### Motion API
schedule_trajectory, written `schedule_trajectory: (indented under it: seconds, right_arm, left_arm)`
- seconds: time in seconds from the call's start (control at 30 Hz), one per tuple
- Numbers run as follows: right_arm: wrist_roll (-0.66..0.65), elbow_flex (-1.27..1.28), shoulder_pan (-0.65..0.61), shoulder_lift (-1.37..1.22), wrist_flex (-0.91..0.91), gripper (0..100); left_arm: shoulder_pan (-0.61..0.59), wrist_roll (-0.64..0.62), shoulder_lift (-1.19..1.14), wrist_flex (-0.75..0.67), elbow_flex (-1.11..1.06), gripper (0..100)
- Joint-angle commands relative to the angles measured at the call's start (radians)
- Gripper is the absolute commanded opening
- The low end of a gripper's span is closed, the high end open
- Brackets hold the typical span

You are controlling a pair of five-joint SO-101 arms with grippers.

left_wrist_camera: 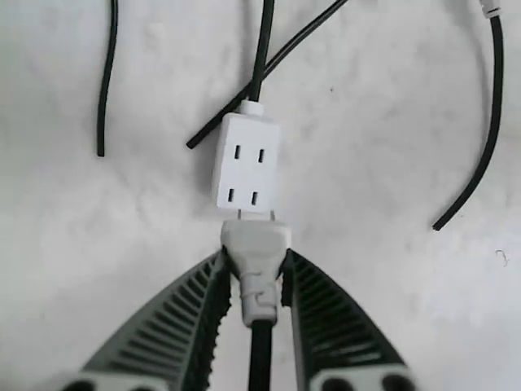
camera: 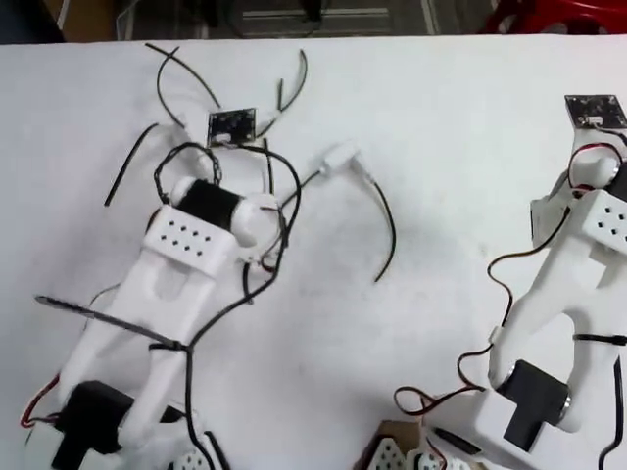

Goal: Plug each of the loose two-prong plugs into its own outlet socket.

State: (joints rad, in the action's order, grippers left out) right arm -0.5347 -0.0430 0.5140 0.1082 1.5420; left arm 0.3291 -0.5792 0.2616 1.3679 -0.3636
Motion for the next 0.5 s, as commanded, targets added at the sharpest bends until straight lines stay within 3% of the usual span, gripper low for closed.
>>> schedule_trajectory:
  seconds: [0.0, 0.17, 0.33, 0.47]
  right_arm:
    - [-0.005, -0.003, 0.008, 0.031, -0.007, 1.9]
    - [-0.006, 0.031, 0.013, 0.033, -0.013, 1.9]
    - [-0.005, 0.035, 0.013, 0.033, -0.010, 1.9]
    - [-0.003, 0.035, 0.013, 0.033, -0.007, 1.9]
  left_arm:
    - [0.012, -0.064, -0.064, -0.021, 0.011, 2]
    - [0.016, -0.060, -0.239, -0.020, 0.071, 2]
    - [0.021, 0.115, -0.274, 0.002, 0.117, 2]
    - [0.012, 0.124, -0.274, -0.002, 0.114, 2]
